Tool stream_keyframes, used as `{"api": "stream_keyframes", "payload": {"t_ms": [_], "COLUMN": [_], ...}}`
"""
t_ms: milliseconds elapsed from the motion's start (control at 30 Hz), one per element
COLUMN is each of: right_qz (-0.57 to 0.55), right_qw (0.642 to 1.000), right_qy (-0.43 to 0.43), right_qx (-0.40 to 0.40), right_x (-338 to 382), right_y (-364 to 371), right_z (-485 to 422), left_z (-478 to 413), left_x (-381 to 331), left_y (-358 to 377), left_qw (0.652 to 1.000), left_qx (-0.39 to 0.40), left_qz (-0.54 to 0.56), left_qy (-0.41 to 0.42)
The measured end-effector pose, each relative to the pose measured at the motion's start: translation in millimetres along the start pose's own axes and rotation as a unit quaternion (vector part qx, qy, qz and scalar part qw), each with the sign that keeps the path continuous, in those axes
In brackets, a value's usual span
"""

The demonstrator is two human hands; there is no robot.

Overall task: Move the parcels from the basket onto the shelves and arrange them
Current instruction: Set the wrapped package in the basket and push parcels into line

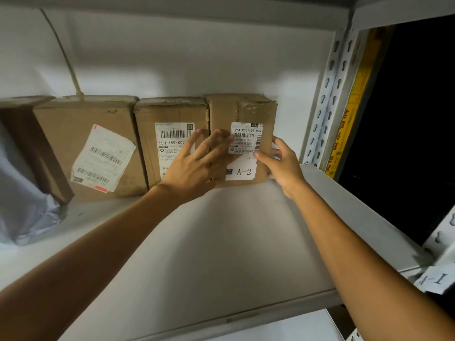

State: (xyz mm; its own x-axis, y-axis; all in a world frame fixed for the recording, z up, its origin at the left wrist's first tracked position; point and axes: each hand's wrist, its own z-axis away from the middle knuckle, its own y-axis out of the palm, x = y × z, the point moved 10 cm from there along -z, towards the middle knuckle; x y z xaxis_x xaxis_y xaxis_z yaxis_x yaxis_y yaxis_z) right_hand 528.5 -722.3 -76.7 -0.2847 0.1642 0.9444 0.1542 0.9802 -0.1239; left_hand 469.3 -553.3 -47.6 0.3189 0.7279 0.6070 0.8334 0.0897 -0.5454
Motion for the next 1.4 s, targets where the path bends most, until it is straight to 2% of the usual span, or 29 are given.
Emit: {"api": "stream_keyframes", "payload": {"t_ms": [367, 633, 833, 1200, 1300, 1400], "right_qz": [0.004, 0.041, 0.058, 0.087, 0.106, 0.145], "right_qw": [1.000, 0.999, 0.997, 0.996, 0.994, 0.987], "right_qy": [0.001, -0.029, -0.046, 0.023, 0.036, 0.030], "right_qx": [-0.001, -0.015, -0.027, -0.011, -0.004, 0.059], "right_x": [3, 3, 7, 10, 14, 27], "right_y": [19, 26, 25, 24, 35, 69], "right_z": [5, 4, 7, 49, 78, 111], "left_z": [32, 35, 34, 52, 72, 103], "left_x": [19, 20, 16, 10, 11, 22], "left_y": [8, 6, -3, -14, -16, -28], "left_qw": [0.997, 0.999, 0.998, 0.980, 0.962, 0.933], "left_qx": [0.075, 0.033, 0.048, 0.171, 0.216, 0.256], "left_qz": [0.008, -0.005, 0.003, 0.087, 0.149, 0.211], "left_qy": [-0.011, -0.024, -0.039, -0.054, -0.077, -0.137]}}
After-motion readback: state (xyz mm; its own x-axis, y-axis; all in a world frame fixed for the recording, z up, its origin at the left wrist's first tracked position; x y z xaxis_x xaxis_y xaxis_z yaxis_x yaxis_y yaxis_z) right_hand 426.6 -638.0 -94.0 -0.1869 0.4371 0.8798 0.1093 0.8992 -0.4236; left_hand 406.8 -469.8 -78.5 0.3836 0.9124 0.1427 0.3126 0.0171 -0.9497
